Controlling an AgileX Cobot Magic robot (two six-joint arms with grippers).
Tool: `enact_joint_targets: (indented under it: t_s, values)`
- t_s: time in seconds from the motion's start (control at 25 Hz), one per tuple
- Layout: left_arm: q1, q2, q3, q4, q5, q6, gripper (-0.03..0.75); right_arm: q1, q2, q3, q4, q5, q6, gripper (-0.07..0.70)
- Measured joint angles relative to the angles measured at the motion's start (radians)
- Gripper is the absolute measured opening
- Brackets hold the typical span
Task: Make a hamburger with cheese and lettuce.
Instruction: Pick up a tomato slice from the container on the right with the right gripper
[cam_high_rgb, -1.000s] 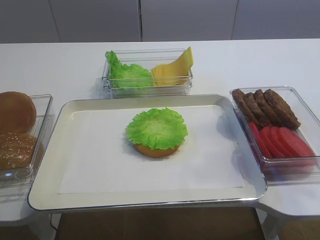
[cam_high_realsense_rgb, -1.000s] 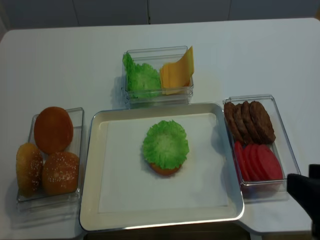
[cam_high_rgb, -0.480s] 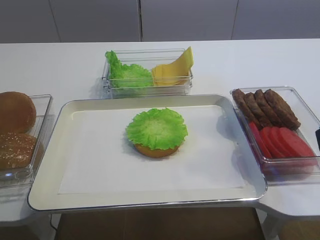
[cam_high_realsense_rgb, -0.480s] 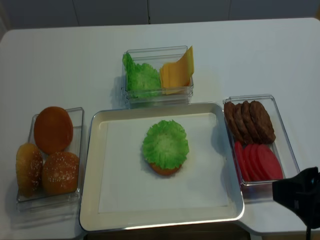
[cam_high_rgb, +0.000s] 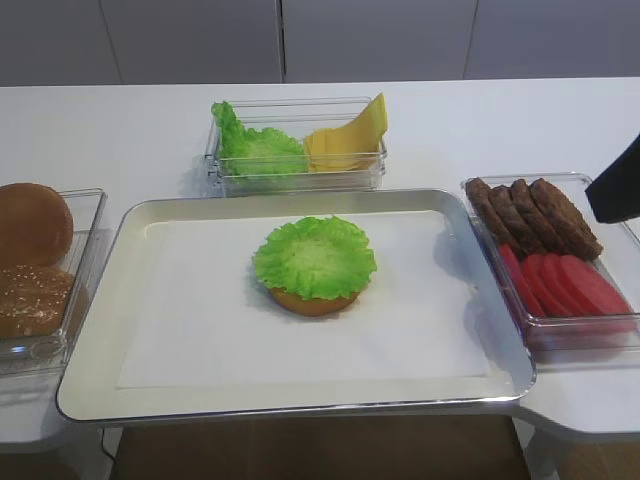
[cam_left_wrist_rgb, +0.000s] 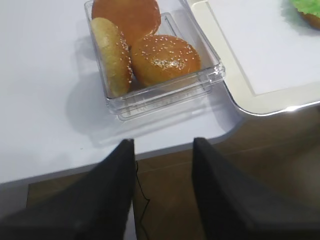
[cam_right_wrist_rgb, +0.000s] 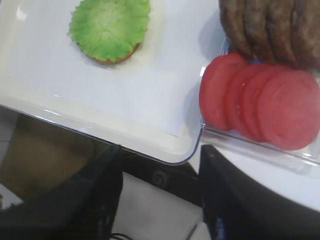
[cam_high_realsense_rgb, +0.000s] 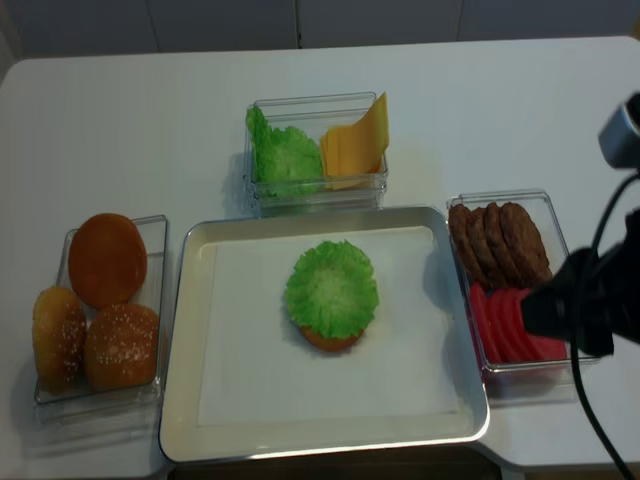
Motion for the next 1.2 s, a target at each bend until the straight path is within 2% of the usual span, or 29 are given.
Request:
enact_joint_targets:
  t_s: [0.16, 0.28, 0.36, 0.56, 0.68, 0.76, 0.92, 1.2]
  values:
    - [0.0, 0.0, 0.0, 0.0, 0.0, 0.0, 0.288, 0.0, 0.027, -0.012, -0.05, -0.009, -0.064, 0.389]
    - [0.0, 0.0, 0.0, 0.0, 0.0, 0.0, 0.288, 0.0, 0.036, -0.02, -0.048, -0.025, -0.07, 0.389]
    - [0.0, 0.0, 0.0, 0.0, 0.0, 0.0, 0.288, 0.0, 0.06, -0.044, -0.053, -0.016, -0.045, 0.389]
    - [0.0, 0.0, 0.0, 0.0, 0.0, 0.0, 0.288, 0.011, 0.161, -0.131, -0.17, 0.034, 0.091, 0.389]
    - [0.0, 0.0, 0.0, 0.0, 0.0, 0.0, 0.288, 0.095, 0.203, -0.162, -0.332, 0.048, 0.229, 0.389]
    - [0.0, 0.0, 0.0, 0.0, 0.0, 0.0, 0.288, 0.18, 0.237, -0.167, -0.41, 0.053, 0.336, 0.389]
    - [0.0, 0.0, 0.0, 0.0, 0.0, 0.0, 0.288, 0.276, 0.324, -0.182, -0.43, 0.055, 0.475, 0.389]
    - [0.0, 0.0, 0.0, 0.0, 0.0, 0.0, 0.288, 0.283, 0.475, -0.256, -0.428, 0.053, 0.595, 0.389]
